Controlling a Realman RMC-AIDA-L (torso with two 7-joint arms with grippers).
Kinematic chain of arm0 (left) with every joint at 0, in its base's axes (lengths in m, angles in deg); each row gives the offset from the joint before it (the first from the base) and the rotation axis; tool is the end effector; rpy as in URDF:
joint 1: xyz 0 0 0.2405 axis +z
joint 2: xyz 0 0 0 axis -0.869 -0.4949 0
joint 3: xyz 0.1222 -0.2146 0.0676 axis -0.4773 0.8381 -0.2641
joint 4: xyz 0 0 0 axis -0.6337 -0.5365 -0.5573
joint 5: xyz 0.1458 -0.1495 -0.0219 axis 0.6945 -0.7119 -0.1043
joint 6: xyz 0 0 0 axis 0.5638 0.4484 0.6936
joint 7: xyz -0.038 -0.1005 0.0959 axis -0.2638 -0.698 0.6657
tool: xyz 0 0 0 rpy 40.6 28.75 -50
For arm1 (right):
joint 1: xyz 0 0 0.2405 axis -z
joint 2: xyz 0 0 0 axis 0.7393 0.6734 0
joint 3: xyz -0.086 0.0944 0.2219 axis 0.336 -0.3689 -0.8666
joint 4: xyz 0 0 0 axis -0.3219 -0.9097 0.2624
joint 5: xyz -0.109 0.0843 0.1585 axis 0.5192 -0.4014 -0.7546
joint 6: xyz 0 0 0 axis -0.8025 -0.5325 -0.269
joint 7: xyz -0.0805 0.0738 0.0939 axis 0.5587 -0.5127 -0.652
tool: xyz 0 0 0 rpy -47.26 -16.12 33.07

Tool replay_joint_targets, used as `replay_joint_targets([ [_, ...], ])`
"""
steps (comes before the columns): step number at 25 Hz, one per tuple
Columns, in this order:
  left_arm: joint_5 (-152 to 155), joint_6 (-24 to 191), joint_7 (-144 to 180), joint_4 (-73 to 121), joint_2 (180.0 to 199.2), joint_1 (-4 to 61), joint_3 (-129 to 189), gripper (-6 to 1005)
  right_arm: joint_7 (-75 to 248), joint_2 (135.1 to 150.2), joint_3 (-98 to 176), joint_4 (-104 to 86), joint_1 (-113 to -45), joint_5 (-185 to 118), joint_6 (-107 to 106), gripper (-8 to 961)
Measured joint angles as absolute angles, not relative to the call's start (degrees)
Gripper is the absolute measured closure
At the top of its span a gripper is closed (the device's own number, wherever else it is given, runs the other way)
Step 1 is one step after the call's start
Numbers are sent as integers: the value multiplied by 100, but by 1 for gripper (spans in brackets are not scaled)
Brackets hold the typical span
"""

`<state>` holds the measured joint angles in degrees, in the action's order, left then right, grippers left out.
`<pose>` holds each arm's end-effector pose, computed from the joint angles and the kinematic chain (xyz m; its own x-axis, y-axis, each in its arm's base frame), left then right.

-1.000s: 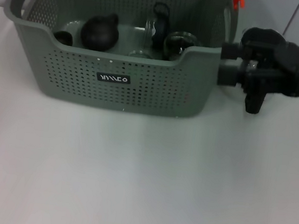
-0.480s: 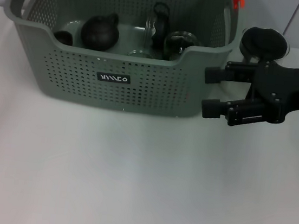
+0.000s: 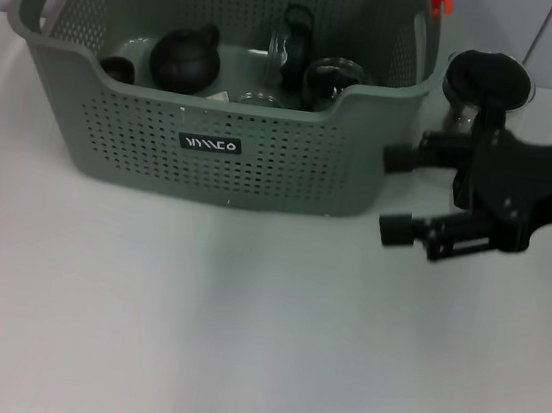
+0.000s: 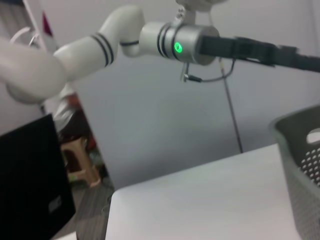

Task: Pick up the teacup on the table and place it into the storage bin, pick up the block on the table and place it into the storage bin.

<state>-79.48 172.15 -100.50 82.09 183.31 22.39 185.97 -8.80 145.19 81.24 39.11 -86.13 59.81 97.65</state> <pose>-0.2040 0.3902 0.1592 0.6030 0.4502 0.6586 0.6799 -0.7219 -0.1289 0.1649 0.3434 0.0445 0.8549 -0.2658 -0.4456 -0.2344 -0.9640 0.1252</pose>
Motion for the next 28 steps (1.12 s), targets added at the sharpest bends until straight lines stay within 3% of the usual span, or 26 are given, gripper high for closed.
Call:
replay_joint_targets([
  [5,-8081,18341,-9062,8161,18402,2714,18428,59,-233,14586,8308,3574,-8789,6452,9615,8],
  [15,-7581,18638,-7317,7904,18961,3423,17527,48,-45,14998,8942,3220,-9239,7159,8551,8],
  [28,-7236,18420,-7089,7528,18906,3500,17604,48,-219,14999,8963,3232,-9287,7142,8456,8],
])
